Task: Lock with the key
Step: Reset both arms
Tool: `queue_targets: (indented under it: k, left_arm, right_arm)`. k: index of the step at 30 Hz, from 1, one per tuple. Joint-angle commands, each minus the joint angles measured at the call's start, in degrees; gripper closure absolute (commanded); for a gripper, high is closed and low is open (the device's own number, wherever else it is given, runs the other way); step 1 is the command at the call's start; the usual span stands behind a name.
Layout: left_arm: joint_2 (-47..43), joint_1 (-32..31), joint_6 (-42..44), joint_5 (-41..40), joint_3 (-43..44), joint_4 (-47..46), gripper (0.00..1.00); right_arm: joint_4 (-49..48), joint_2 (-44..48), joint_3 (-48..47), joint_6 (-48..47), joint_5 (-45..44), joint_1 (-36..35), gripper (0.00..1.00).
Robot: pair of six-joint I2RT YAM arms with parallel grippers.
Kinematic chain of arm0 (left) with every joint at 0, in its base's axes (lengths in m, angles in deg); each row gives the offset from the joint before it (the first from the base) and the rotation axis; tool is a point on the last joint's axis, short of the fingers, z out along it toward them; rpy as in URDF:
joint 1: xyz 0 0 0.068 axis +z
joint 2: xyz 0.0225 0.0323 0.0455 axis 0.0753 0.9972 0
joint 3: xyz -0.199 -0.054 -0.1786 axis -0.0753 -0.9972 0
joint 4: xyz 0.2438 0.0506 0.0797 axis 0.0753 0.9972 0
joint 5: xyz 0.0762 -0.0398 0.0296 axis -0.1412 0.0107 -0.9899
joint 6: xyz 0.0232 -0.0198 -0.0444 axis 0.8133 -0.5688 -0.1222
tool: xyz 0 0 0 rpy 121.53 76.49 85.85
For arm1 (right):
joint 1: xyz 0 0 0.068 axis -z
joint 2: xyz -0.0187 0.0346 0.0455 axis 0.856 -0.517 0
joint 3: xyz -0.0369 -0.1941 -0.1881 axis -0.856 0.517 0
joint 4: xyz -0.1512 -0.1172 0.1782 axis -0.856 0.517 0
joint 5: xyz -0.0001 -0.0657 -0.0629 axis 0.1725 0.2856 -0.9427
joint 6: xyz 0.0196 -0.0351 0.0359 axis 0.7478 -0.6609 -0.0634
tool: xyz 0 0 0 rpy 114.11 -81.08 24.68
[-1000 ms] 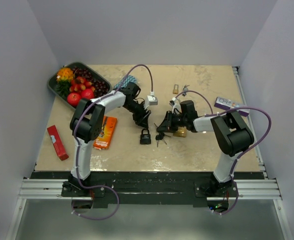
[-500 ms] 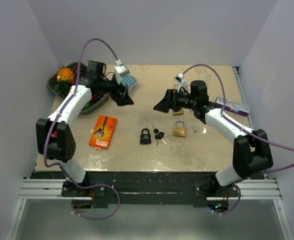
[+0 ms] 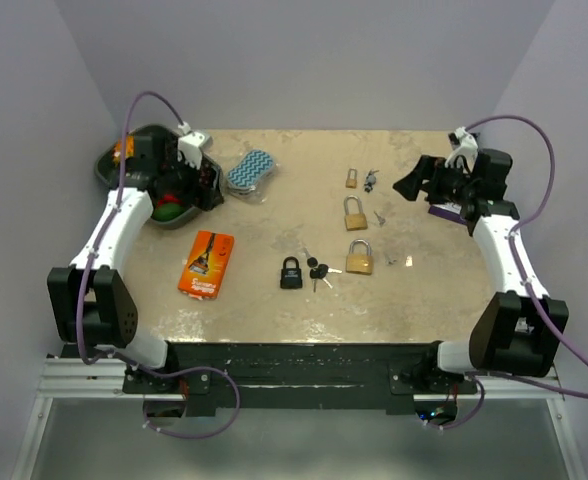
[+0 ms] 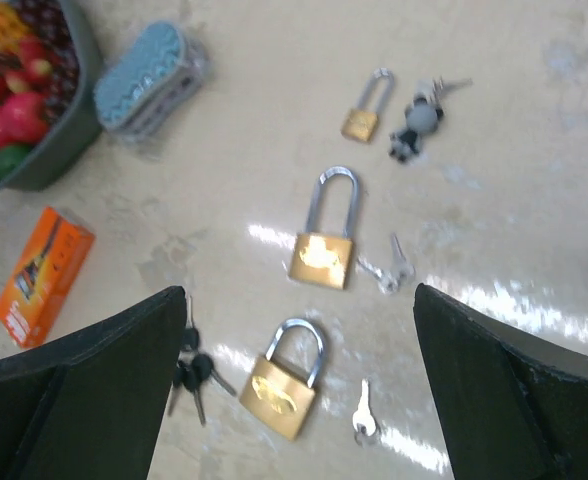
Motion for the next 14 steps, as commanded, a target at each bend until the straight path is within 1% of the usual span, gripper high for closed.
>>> queue_targets:
  k: [1,3,5,6,9,11,14]
  left_arm:
    - [-6.73,-3.81,1.64,-11.72,-12.03,-4.98,0.01]
    - [-7.44,-5.92,1.73,-13.15,-15.55,-5.42,0.01]
    - [-7.96,-7.32,0.85,-13.41,-17.15,-5.77,0.01]
    - [-8.23,-7.85,0.33,-13.33,-18.55,-6.29,0.01]
    - [-8.76,-9.70,-1.00,-13.68,-20.23,-7.44,0.01]
    - [-8.67,-10.32,-2.13,-13.68,-20.50,-8.14,0.01]
    - [-6.92,-9.62,-4.42,-13.33,-17.61,-7.71,0.01]
  right_arm:
    - [6.36,4.57,6.13,-9.65,-0.52,1.37,0.01]
    - [6.18,6.06,9.65,-10.80,-0.52,1.28,0.01]
    - [5.74,6.94,11.93,-10.89,-0.61,1.28,0.01]
    - [5.57,7.82,12.56,-12.55,-0.69,1.28,0.01]
    - [5.30,9.23,13.97,-13.00,-0.43,1.20,0.01]
    - [5.13,9.85,14.15,-12.83,-0.43,1.02,0.01]
    - [4.08,9.33,11.52,-11.60,-0.17,1.11,0.01]
